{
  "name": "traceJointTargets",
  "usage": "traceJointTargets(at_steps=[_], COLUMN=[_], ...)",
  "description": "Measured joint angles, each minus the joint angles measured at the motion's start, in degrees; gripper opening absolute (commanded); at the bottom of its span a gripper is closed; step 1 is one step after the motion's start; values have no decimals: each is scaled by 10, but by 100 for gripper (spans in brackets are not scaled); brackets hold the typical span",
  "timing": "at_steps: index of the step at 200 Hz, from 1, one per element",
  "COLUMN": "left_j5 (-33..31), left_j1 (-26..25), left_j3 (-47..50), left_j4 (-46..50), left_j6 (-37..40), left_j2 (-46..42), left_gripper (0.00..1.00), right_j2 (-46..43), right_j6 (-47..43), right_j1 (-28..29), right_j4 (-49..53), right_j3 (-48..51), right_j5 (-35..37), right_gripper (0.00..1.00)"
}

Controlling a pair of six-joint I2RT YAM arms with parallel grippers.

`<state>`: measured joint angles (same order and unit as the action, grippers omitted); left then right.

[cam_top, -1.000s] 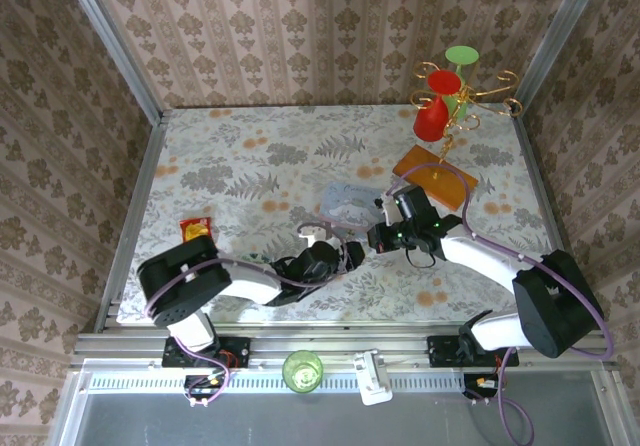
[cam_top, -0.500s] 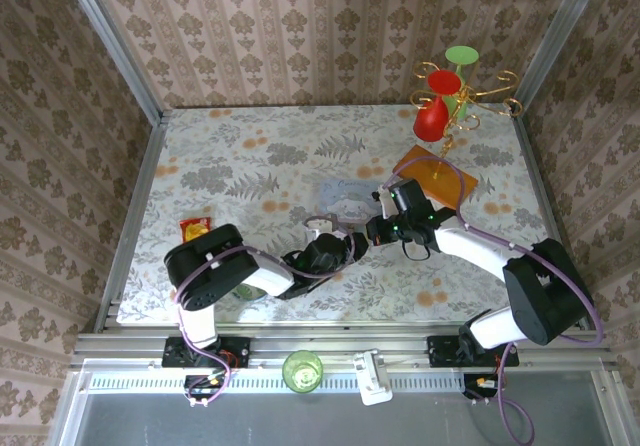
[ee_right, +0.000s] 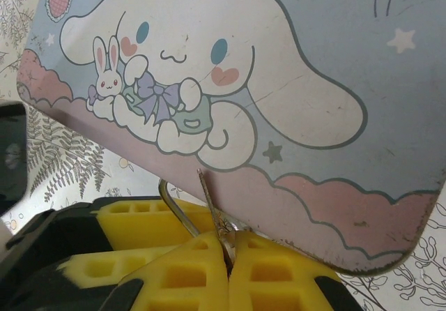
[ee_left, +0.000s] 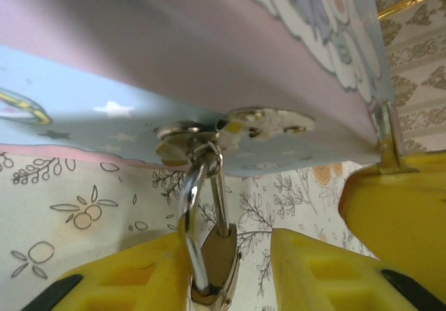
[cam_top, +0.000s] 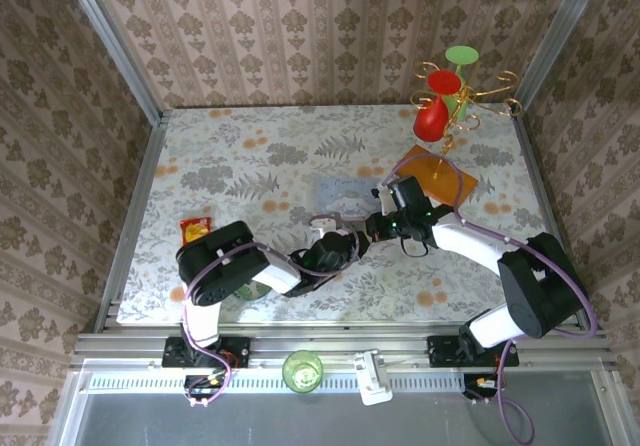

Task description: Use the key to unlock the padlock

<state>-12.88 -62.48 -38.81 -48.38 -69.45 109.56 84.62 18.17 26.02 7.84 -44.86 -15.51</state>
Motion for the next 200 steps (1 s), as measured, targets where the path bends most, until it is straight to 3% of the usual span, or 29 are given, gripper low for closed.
traceJointTargets(at_steps=[47, 72, 123, 164, 200], left_j5=[-4, 6, 58, 87, 114], left_j1=[0, 1, 25, 38, 49], left_j3=[-9, -2, 33, 44, 62], left_j4=[30, 51, 56, 59, -1], left_j6=[5, 12, 17, 19, -6], left_j2=[-3, -20, -64, -82, -66], left_gripper=[23, 11, 10, 8, 0], right_j2=[0, 2, -5, -93, -139], right_j6=[0, 0, 0, 1, 24], right_j1=[0, -8, -18, -19, -10], right_j4=[0, 0, -24, -29, -40], right_j3=[0, 0, 16, 89, 135], right_j5=[2, -2, -7, 3, -16], right_gripper=[0, 0, 0, 0, 0])
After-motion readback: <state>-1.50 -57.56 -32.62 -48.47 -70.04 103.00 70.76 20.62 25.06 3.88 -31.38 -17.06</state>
